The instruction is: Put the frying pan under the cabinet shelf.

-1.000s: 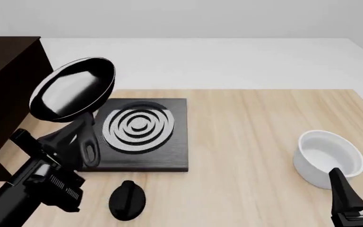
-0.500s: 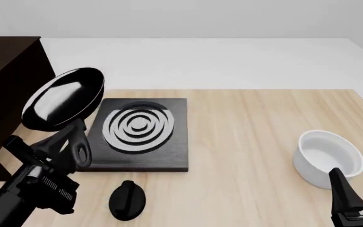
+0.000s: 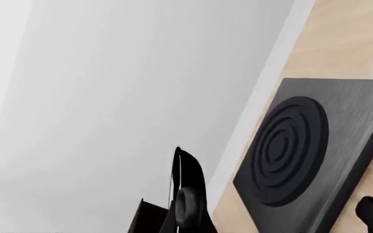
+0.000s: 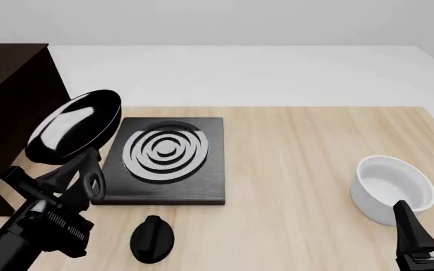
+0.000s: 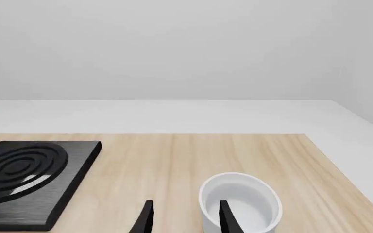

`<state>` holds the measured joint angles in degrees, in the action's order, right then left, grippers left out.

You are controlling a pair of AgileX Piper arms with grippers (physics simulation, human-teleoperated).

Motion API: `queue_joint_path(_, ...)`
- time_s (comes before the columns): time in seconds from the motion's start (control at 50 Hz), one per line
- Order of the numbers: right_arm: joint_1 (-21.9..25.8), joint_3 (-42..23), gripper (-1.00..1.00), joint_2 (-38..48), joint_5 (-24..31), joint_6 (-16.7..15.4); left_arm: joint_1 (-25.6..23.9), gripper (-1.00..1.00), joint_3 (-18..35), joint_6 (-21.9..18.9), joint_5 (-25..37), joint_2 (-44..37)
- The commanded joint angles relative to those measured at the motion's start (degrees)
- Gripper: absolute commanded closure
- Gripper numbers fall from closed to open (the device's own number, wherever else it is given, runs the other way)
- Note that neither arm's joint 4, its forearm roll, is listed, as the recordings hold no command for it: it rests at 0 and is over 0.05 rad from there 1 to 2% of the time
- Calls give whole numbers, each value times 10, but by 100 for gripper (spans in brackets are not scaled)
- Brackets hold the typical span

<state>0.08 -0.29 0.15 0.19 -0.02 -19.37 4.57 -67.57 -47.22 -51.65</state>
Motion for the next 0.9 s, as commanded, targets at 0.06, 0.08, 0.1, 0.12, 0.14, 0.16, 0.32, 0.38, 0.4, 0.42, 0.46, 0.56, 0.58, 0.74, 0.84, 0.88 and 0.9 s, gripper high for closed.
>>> queue_joint_path(0.06,0,0,-100,0,0,0,3,100,5,8,-23,-7)
queue_joint_path(0.08,0,0,-100,0,0,0,3,100,5,10,-21,-7)
queue_joint_path(0.1,0,0,-100,0,0,0,4,100,6,10,-20,-6)
queue_joint_path(0.12,0,0,-100,0,0,0,5,100,5,10,-24,-9)
queue_joint_path(0.14,0,0,-100,0,0,0,7,100,5,13,-26,-10)
queue_joint_path(0.16,0,0,-100,0,0,0,8,100,3,14,-30,-13)
queue_joint_path(0.32,0,0,-100,0,0,0,19,100,0,22,-36,-21)
queue_joint_path(0.38,0,0,-100,0,0,0,21,100,-2,23,-48,-32)
queue_joint_path(0.4,0,0,-100,0,0,0,22,100,-3,24,-52,-34)
queue_joint_path(0.42,0,0,-100,0,0,0,24,100,-2,27,-49,-33)
queue_joint_path(0.46,0,0,-100,0,0,0,25,100,-4,27,-52,-35)
queue_joint_path(0.56,0,0,-100,0,0,0,29,100,-6,29,-66,-50)
queue_joint_path(0.58,0,0,-100,0,0,0,31,100,-7,30,-67,-51)
queue_joint_path(0.74,0,0,-100,0,0,0,44,100,-11,33,-76,-59)
queue_joint_path(0.84,0,0,-100,0,0,0,50,100,-16,36,-89,-69)
queue_joint_path(0.88,0,0,-100,0,0,0,53,100,-16,38,-90,-71)
queue_joint_path(0.9,0,0,-100,0,0,0,53,100,-17,38,-91,-72)
